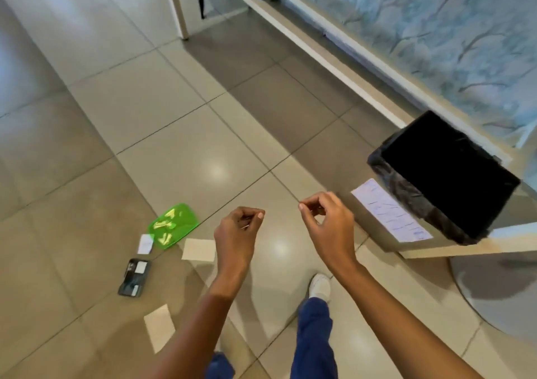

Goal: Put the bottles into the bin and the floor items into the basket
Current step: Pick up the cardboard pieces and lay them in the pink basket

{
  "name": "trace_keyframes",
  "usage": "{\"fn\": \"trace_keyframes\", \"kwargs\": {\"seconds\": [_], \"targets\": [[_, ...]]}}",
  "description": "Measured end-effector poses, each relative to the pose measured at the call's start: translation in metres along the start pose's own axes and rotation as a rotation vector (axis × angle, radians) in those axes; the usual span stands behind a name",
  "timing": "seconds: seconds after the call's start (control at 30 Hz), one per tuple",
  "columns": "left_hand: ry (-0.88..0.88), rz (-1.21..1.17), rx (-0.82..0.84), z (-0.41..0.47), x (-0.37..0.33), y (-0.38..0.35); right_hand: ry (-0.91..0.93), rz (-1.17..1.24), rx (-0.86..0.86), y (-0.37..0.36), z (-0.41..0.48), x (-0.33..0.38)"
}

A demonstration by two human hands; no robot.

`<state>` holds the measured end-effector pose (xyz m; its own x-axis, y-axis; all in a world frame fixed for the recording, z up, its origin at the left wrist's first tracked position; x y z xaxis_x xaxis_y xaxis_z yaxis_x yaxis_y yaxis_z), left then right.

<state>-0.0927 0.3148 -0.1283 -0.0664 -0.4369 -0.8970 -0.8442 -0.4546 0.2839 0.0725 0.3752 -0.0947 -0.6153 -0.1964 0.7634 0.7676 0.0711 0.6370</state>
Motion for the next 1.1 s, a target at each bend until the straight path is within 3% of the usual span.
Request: {"fn": "trace_keyframes", "kwargs": {"seconds": [0.2, 0.43, 0.7, 0.9, 1.1], "targets": [[0.109, 0.021, -0.120, -0.004, 0.078, 0.134, 0.003, 0.007, 0.087, -0.100, -0.044, 0.051], [0.243, 0.068, -0.311, 0.006, 0.181, 0.205, 0.012, -0.029, 0.293, -0.228, -0.081, 0.038], [0.355, 0.194, -0.391, 0.036, 0.358, 0.226, 0.022, -0.177, 0.504, -0.387, -0.101, -0.065], [0.431, 0.153, -0.512, 0.078, 0.520, 0.216, 0.064, -0.392, 0.685, -0.519, -0.099, -0.167], [0.717, 0.265, -0.476, 0.106, 0.662, 0.188, -0.012, -0.483, 0.784, -0.630, -0.096, -0.258]]}}
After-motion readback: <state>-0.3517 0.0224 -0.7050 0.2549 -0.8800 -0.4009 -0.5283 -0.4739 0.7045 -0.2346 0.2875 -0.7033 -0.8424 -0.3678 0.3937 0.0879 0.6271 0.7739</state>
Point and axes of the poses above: each hand's wrist, its own z-axis towards the middle knuckle, its own y-axis out of the back of the hand, x = y × z, the point moved 3 cm from there along z, towards the middle knuckle
